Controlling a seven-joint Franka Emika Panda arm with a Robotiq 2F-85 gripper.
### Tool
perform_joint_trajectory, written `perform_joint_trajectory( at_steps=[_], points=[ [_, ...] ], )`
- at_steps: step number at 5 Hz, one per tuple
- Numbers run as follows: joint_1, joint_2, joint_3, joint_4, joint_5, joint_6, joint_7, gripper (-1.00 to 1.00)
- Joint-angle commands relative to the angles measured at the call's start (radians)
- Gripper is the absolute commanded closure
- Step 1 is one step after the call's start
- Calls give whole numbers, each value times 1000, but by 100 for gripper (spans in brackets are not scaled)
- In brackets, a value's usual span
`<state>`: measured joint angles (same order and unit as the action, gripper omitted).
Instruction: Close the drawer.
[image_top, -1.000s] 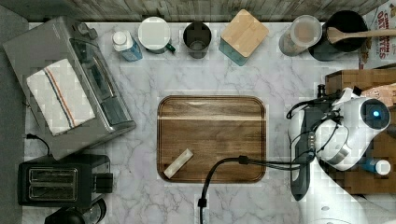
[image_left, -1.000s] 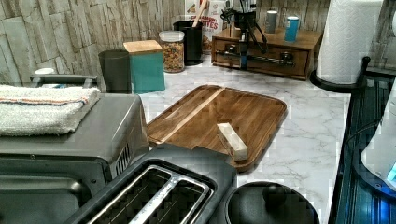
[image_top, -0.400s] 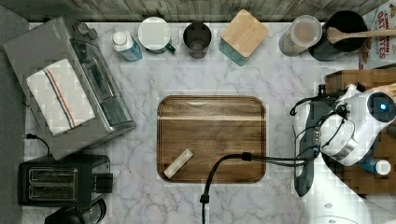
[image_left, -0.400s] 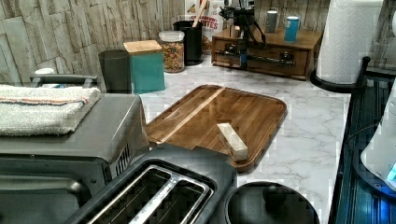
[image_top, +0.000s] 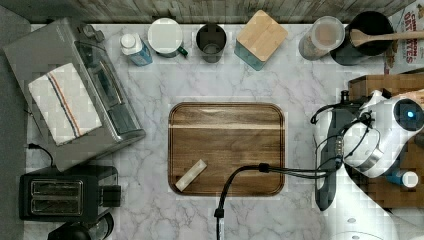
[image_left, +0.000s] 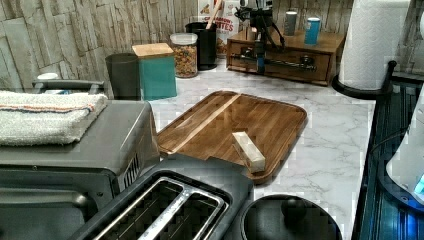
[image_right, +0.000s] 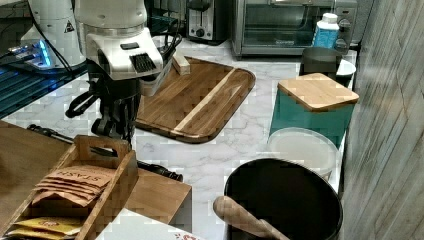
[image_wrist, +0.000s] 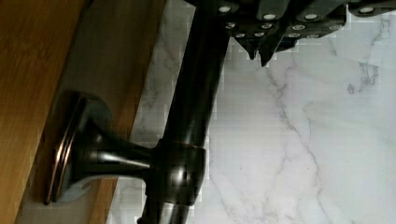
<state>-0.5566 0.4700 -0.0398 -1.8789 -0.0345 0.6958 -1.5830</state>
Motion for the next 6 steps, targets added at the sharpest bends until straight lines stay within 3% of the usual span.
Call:
perform_joint_trajectory(
  at_steps=[1,6],
  points=[
    [-127,-52,-99,145,-6,90,-74,100],
    [-131,-52,-95,146,-8,90,-72,100]
  ],
)
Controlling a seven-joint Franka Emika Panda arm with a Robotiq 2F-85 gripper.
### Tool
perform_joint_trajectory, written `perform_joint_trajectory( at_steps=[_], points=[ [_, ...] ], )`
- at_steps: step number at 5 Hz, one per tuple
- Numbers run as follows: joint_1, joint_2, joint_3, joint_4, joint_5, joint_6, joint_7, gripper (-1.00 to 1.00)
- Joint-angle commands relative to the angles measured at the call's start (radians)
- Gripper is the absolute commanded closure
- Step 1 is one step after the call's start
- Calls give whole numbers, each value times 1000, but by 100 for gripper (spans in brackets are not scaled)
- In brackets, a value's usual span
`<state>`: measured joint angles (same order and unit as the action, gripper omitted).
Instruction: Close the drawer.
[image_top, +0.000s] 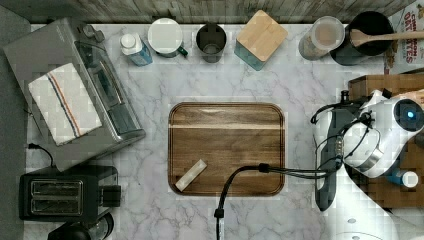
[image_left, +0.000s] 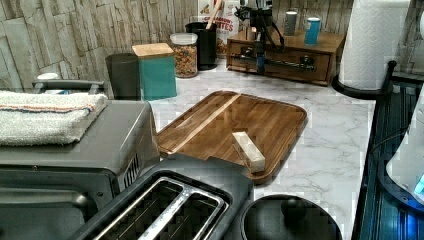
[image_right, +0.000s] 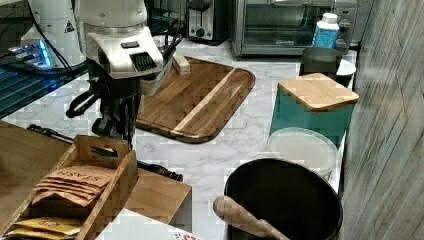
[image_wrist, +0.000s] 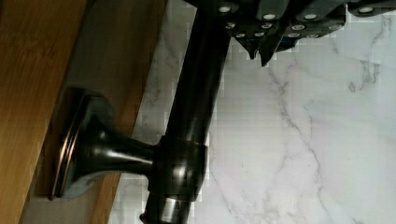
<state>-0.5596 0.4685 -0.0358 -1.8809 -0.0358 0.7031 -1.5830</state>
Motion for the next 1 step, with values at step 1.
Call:
perform_joint_trajectory(
  at_steps=[1],
  points=[
    [-128,-50,-99,147,-7,82,-72,100]
  ],
)
